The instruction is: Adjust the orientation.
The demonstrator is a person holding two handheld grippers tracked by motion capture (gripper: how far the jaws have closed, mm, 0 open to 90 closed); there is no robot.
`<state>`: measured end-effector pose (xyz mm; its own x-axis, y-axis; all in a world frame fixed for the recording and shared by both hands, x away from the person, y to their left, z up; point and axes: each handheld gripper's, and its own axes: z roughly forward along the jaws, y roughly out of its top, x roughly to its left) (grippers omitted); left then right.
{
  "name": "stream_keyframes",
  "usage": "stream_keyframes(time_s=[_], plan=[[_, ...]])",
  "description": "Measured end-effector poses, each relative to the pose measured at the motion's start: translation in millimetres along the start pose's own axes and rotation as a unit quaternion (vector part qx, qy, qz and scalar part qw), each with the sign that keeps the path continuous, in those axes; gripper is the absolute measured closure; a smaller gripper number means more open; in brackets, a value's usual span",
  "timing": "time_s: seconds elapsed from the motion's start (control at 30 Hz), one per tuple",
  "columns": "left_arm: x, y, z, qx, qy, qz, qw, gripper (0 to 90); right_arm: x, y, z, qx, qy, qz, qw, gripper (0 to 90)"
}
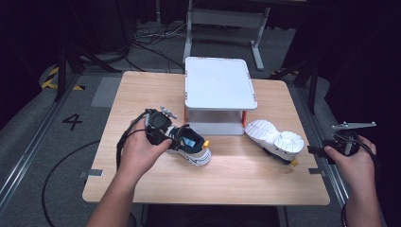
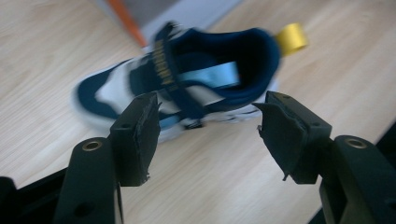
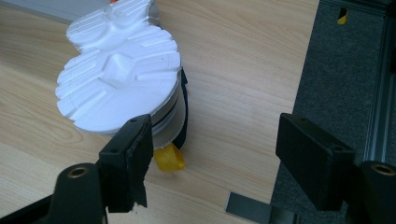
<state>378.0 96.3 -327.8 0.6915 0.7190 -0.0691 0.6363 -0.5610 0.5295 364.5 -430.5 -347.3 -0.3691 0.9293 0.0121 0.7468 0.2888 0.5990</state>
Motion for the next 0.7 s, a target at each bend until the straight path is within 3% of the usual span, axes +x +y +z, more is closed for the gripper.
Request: stream_keyframes(time_s=[0.07, 0.2, 0.43, 0.47, 0.57, 0.7], plan=[[-10.9, 7.7, 7.6, 0.004, -0.014, 0.014, 0.9998, 38.5, 0.8, 2.4, 0.4, 0.000, 0.003, -0.001, 1.0000, 28.4], [-22.2, 16.7, 17.3, 0.011, -0.018, 0.028, 0.9994, 39.0, 3.0, 7.0, 4.0, 0.001, 0.008, -0.005, 1.0000, 28.4], [-38.8, 27.7, 28.6, 0.010, -0.006, 0.044, 0.9990, 40.2, 4.9, 10.6, 8.1, 0.002, 0.013, -0.013, 0.9998, 28.5], [-48.8, 30.1, 32.4, 0.014, 0.001, 0.061, 0.9980, 41.8, 6.3, 11.2, 7.2, 0.001, 0.013, -0.016, 0.9998, 29.1], [-60.9, 34.4, 39.3, 0.019, -0.009, 0.077, 0.9968, 43.3, 8.8, 12.1, 4.2, -0.006, 0.015, -0.026, 0.9995, 29.4], [-63.5, 39.3, 48.9, 0.025, 0.000, 0.084, 0.9962, 43.3, 11.8, 12.7, -0.1, -0.013, 0.014, -0.030, 0.9994, 29.4]])
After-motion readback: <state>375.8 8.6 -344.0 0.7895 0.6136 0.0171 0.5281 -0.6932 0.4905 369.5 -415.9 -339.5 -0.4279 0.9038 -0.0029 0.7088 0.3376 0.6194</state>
